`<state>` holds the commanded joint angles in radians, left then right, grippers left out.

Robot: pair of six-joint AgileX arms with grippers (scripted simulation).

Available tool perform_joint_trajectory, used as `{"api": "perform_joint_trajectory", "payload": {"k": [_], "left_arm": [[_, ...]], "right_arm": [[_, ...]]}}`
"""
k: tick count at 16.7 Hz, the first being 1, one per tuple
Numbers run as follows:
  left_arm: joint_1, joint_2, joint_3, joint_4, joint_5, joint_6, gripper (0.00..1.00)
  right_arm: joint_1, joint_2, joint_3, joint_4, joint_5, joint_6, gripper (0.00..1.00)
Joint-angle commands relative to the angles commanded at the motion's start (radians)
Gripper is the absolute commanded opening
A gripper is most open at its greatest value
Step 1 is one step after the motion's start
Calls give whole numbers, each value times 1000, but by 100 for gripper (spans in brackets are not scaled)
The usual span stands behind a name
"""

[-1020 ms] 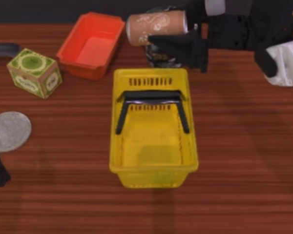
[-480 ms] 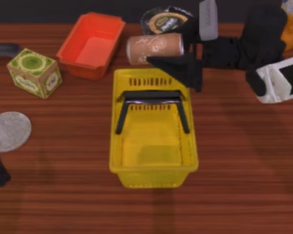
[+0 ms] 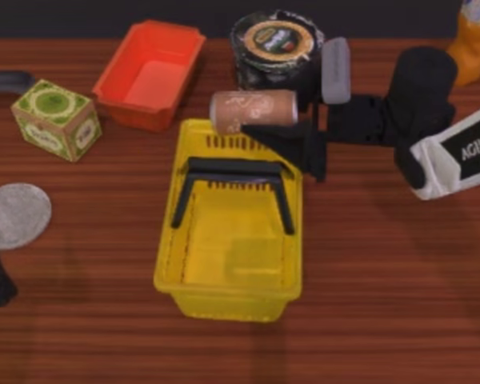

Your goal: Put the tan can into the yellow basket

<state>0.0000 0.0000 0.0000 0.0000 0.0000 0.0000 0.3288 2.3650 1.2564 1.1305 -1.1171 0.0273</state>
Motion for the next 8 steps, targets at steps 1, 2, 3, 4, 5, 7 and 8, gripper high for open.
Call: {"api": "perform_joint_trajectory", "payload": {"k": [1, 2, 3, 4, 5, 7, 8], "left_arm": [[0, 0, 0, 0, 0, 0, 100], [0, 0, 0, 0, 0, 0, 100], [0, 0, 0, 0, 0, 0, 100], [0, 0, 0, 0, 0, 0, 100], [0, 0, 0, 0, 0, 0, 100], [0, 0, 0, 0, 0, 0, 100], [0, 0, 0, 0, 0, 0, 100]], "right_arm": [[0, 0, 0, 0, 0, 0, 8], [0, 0, 0, 0, 0, 0, 15], [0, 0, 0, 0, 0, 0, 23], [0, 0, 0, 0, 0, 0, 30], [0, 0, 0, 0, 0, 0, 38], [0, 0, 0, 0, 0, 0, 53], [0, 0, 0, 0, 0, 0, 60]]}}
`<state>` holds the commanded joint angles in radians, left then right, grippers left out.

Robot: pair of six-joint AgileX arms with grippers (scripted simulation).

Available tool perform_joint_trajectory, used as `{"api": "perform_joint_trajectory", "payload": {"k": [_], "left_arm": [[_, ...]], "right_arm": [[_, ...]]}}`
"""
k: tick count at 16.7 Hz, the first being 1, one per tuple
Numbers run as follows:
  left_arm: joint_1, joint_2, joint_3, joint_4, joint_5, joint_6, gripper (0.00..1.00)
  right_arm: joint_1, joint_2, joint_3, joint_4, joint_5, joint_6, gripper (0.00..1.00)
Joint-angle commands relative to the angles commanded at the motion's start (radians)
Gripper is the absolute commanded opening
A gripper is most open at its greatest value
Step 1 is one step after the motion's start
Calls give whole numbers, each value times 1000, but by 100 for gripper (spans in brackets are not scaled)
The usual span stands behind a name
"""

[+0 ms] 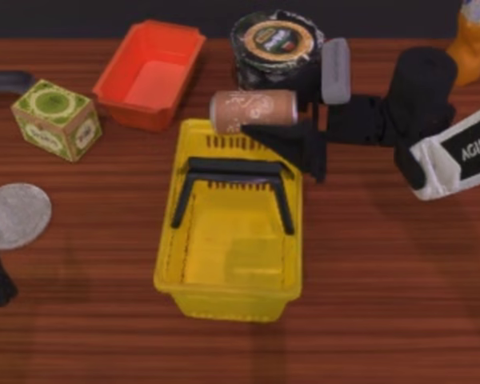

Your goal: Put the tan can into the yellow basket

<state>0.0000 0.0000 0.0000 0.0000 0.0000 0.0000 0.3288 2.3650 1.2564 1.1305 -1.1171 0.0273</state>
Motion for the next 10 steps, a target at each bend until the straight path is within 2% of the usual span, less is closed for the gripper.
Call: {"api": "perform_joint_trajectory", "payload": {"k": [5, 10], "left_arm": [[0, 0, 0, 0, 0, 0, 100], [0, 0, 0, 0, 0, 0, 100]], "right_arm": [[0, 0, 0, 0, 0, 0, 98], [0, 0, 0, 0, 0, 0, 100]]}}
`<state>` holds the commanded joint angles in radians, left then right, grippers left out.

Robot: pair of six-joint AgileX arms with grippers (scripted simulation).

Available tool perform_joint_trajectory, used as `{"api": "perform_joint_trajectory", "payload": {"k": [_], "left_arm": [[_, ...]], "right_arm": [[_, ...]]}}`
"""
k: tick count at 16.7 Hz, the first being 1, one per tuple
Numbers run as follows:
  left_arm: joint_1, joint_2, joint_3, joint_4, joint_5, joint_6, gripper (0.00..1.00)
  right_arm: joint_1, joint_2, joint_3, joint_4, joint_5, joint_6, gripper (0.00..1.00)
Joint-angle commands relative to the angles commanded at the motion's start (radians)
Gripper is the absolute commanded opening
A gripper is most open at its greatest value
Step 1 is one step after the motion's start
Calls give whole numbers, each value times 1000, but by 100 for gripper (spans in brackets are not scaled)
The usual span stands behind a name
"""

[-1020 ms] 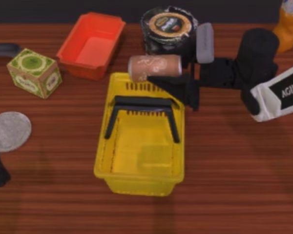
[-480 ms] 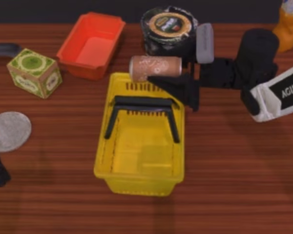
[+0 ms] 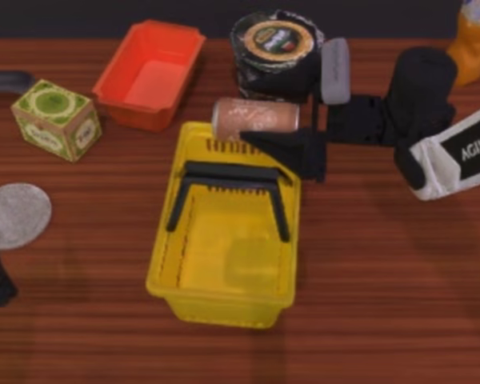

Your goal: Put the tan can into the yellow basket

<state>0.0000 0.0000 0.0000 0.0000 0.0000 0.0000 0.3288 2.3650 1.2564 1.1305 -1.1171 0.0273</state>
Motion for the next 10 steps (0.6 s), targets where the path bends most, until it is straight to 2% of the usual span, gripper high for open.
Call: {"api": "perform_joint_trajectory", "payload": {"k": [6, 8, 10], "left_arm": [[-4, 9, 8, -7, 2, 5, 100], [-24, 54, 48, -41, 12, 31, 100], [-57, 134, 120, -101, 25, 76, 100]], "right_arm": [[-5, -19, -5, -11, 8, -3, 100], [-7, -62, -39, -38, 25, -6, 100], [-14, -141, -97, -83, 58, -12, 100]]}}
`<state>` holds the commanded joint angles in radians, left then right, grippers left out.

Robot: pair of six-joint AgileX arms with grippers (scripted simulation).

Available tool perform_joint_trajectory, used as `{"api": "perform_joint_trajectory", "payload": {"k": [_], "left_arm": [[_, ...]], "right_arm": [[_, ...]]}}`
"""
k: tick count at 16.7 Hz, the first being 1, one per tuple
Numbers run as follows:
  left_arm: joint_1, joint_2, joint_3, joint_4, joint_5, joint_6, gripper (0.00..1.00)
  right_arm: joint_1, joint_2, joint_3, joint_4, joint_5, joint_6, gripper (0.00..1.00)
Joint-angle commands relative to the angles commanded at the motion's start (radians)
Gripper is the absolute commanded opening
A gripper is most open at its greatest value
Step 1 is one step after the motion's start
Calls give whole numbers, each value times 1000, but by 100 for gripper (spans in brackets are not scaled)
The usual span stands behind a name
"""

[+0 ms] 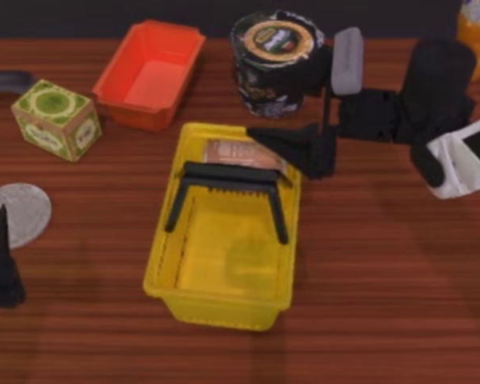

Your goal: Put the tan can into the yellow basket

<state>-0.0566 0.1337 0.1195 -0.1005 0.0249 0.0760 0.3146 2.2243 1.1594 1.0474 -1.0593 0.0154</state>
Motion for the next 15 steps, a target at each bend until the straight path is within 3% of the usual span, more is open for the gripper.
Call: {"api": "perform_joint_trajectory", "payload": {"k": [3, 6, 15], "left_arm": [[-65, 173, 160, -128, 19, 95, 100], [-144, 396, 373, -292, 35, 215, 100], [-400, 1211, 1143, -846, 37, 617, 100]], "right_arm": [[-24, -179, -123, -99, 85, -9, 100], [-60, -416, -274, -222, 203, -16, 100], [-187, -1327, -775, -666, 656, -25, 100]]}}
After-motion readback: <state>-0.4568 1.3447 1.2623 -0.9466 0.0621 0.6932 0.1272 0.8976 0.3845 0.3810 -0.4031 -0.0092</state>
